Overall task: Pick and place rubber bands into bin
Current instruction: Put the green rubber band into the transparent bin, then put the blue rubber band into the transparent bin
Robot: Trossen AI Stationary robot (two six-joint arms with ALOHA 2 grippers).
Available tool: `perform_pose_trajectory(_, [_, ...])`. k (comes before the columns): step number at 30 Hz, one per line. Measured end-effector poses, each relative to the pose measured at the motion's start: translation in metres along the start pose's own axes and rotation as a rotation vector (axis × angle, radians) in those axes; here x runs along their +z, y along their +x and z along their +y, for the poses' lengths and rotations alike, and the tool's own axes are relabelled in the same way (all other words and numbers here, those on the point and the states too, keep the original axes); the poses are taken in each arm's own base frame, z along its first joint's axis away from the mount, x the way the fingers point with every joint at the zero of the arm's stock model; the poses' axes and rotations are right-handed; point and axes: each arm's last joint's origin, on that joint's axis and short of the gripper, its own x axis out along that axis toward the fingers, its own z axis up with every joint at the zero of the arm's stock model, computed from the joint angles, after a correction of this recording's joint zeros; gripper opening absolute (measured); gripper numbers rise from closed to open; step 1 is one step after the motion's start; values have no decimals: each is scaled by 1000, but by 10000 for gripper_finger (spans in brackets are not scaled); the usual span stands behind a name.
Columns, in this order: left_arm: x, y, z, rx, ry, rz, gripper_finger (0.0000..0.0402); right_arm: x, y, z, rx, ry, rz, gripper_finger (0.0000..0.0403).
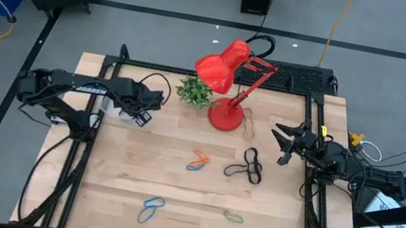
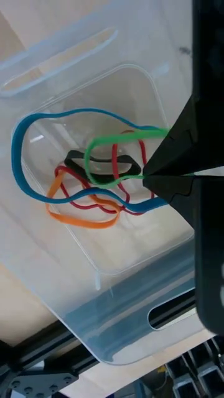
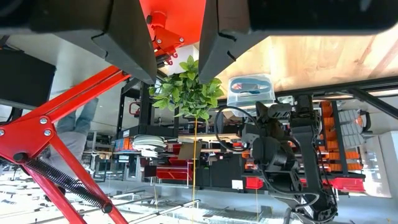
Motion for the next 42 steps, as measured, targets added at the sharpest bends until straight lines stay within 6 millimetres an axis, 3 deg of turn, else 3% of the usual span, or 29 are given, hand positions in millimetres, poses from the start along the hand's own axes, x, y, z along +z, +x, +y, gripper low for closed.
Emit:
perform_pose_trajectory(4, [0, 0, 0, 12, 4, -9, 9, 0, 0, 0, 0, 0, 0, 114])
perform_pose_trajectory(18, [0, 0, 0, 16, 6, -11, 84, 0, 0, 0, 0, 0, 0, 114])
perform_pose_trajectory(25, [-1, -4, 2, 11, 102, -32, 115, 0, 0, 0, 0, 0, 0, 114])
perform_pose_trajectory(33, [-19, -37, 9, -104, 160, -210, 120, 0, 0, 0, 0, 0, 0, 114])
perform_pose_trajectory(42, [-38, -81, 11, -440, 251, -506, 120, 0, 0, 0, 0, 0, 0, 114])
